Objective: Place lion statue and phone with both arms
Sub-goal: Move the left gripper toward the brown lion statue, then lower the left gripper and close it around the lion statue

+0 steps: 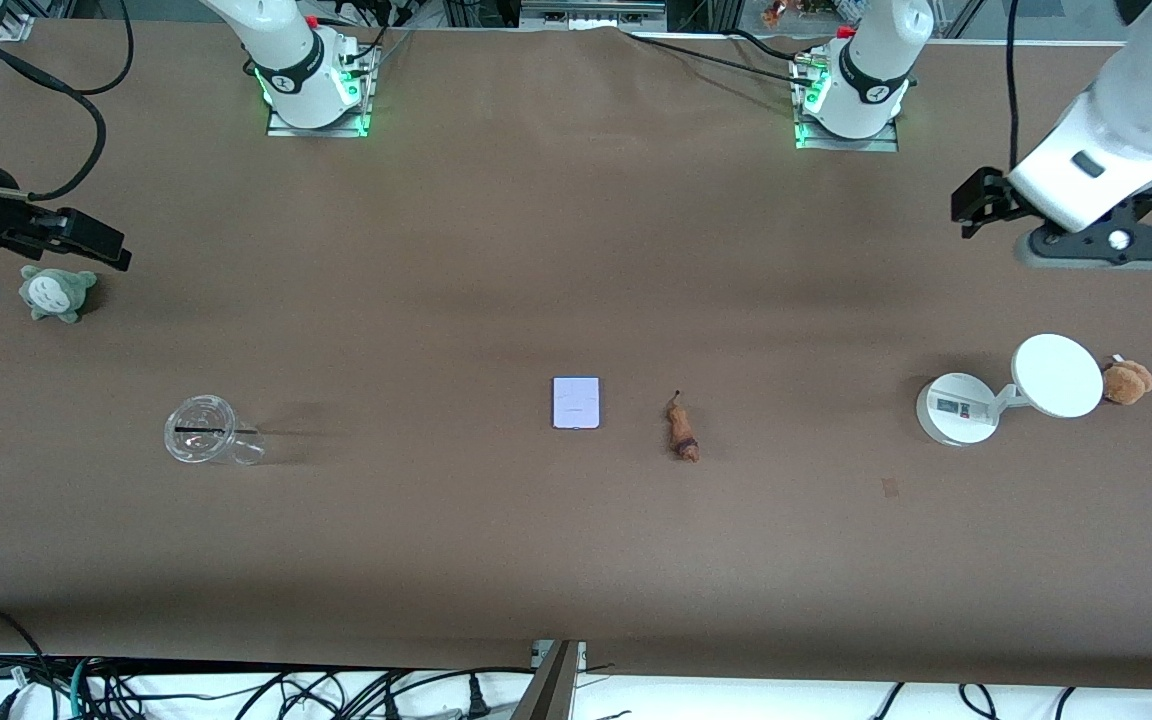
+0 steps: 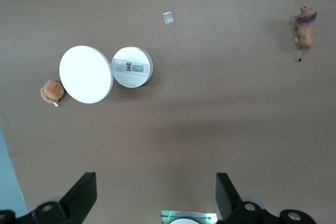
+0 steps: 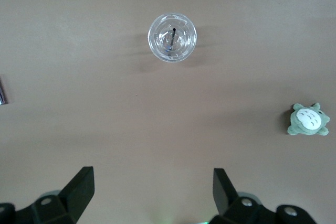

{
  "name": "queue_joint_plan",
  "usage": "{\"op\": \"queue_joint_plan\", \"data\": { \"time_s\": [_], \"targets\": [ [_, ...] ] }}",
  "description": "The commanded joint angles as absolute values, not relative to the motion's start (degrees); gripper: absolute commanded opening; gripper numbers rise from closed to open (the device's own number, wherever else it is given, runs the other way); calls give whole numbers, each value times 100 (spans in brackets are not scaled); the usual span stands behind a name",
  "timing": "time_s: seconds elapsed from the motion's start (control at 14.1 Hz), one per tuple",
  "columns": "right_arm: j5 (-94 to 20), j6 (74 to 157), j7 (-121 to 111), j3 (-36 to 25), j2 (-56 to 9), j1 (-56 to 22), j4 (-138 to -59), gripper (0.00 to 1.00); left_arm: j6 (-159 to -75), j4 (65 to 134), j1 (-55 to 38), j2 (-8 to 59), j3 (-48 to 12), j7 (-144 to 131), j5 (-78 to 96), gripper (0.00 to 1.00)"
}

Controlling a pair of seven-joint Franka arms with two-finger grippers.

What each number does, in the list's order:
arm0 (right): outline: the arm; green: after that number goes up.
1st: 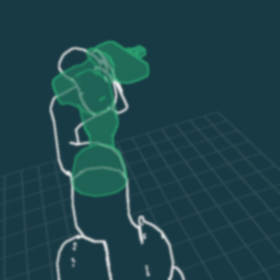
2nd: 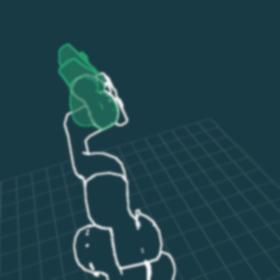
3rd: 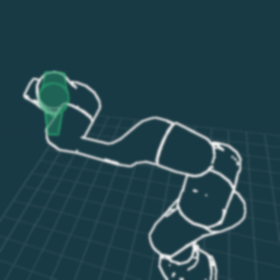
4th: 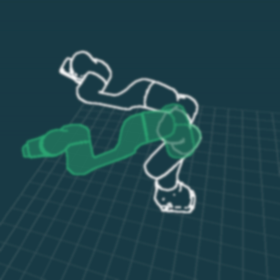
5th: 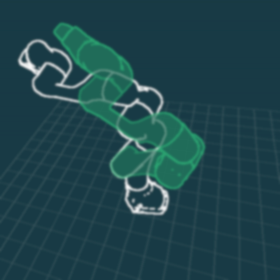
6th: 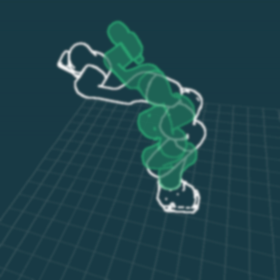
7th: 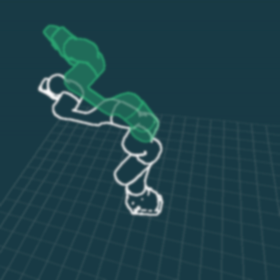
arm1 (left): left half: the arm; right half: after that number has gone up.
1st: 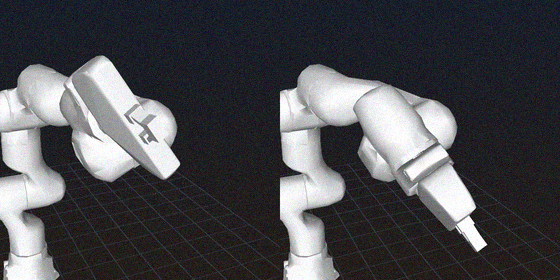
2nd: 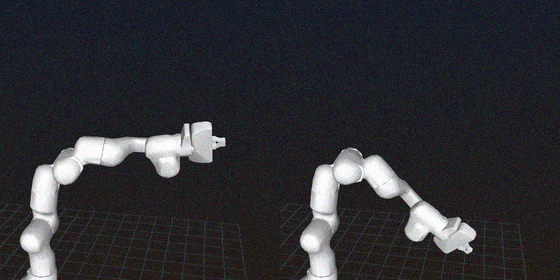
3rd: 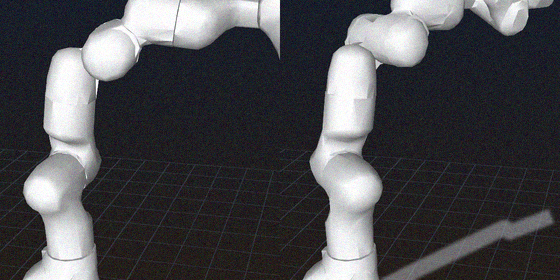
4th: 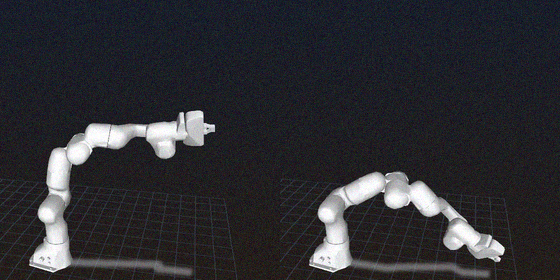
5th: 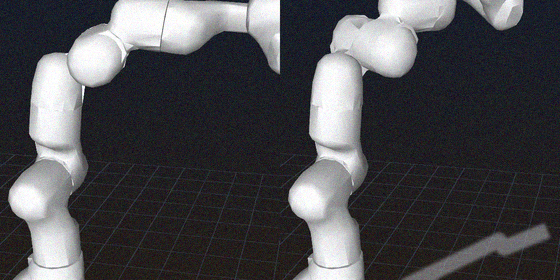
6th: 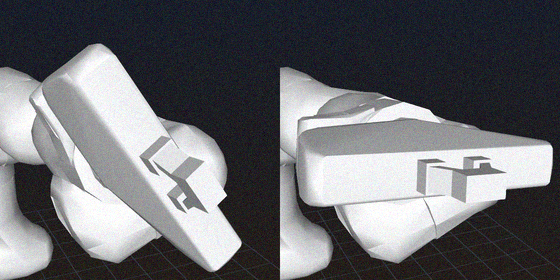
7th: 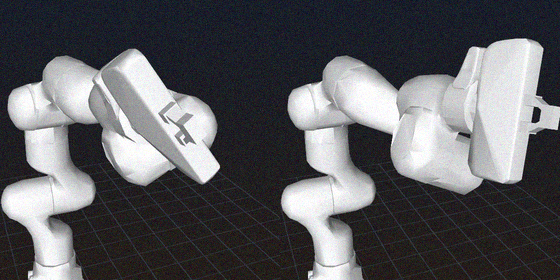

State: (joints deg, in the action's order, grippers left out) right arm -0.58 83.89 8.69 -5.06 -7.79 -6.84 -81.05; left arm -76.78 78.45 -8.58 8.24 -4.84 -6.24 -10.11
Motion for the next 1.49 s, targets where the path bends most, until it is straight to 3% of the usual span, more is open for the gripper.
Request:
{"op": "queue_joint_plan", "data": {
  "time_s": [0.0, 0.21, 0.64, 1.42],
  "targets": [
    [-149, 8367, 861, -501, -809, -650, -8016, 100, -7567, 7532, -844, 1081, -413, -493, -1125, 100],
    [-149, 8367, 870, -510, -817, -650, -8007, 100, -7672, 7585, -826, 1168, -413, -605, -558, 100],
    [-149, 8367, 861, -510, -817, -642, -8007, 100, -9129, 8208, -870, 1625, -448, -1336, 26, 100],
    [-167, 8411, 870, -519, -826, -624, -8007, 100, -11696, 8244, -1845, 3339, -439, -3102, 518, 100]
  ]
}}
